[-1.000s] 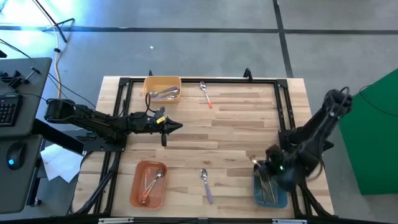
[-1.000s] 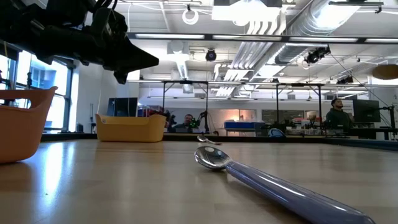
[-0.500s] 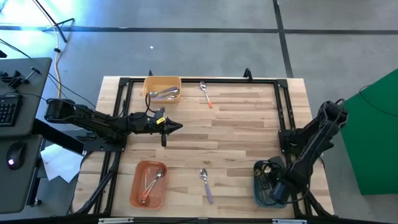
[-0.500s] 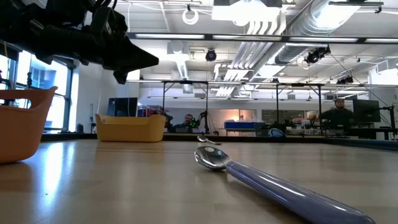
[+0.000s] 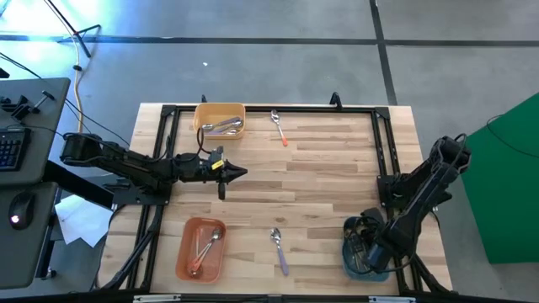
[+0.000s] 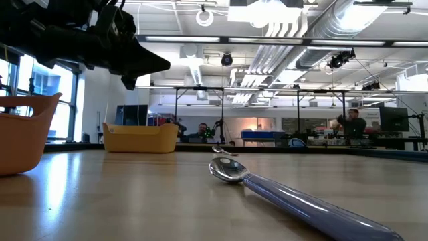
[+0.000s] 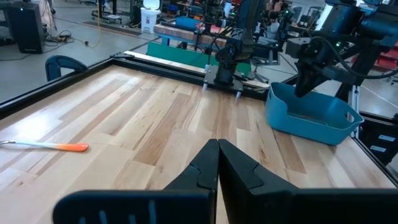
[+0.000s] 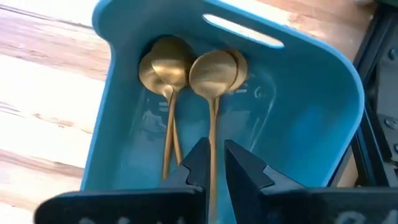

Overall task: Sort silverware by color (type)
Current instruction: Put the purple spoon into the yellow bin

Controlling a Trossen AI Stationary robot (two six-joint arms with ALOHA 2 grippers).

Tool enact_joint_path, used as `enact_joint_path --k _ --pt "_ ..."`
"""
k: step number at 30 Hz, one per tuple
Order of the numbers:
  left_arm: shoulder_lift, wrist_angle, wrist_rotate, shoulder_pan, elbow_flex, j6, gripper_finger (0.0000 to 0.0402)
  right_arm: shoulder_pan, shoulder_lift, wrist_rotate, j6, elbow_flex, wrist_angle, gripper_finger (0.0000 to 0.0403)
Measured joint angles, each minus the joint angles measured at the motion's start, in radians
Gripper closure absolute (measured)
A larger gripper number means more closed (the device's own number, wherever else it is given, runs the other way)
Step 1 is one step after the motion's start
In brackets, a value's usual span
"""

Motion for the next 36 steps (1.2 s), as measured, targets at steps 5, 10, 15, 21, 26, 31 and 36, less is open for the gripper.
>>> enact_joint_path --k 5,10,15,21,26,31,36 --pt "0.0 0.0 -0.001 0.0 0.0 0.0 0.0401 0.0 0.001 0.011 -0.02 0.0 0.0 0.0373" --pt "0.0 -0.012 0.009 0.0 0.001 -0.004 0.0401 -0.002 0.001 0.014 -0.097 0.0 -0.007 0.0364" --pt "0.001 -0.094 0.037 -0.013 0.006 0.0 0.0401 -0.014 0.002 0.014 -0.251 0.042 -0.071 0.0358" --pt "0.005 -0.15 0.037 -0.07 0.07 0.065 0.0401 -0.018 0.001 0.233 -0.519 0.146 -0.193 0.0384" --pt "0.039 -0.229 0.037 -0.117 0.165 0.131 0.0401 -0.027 -0.034 0.554 -0.892 0.133 -0.108 0.0399" --pt "0.136 -0.332 0.037 -0.154 0.288 0.166 0.0401 -0.099 -0.16 0.701 -1.159 0.029 0.052 0.0402" --pt "0.266 -0.404 0.096 -0.188 0.406 0.202 0.0401 -0.213 -0.332 0.718 -1.447 -0.185 0.371 0.0403"
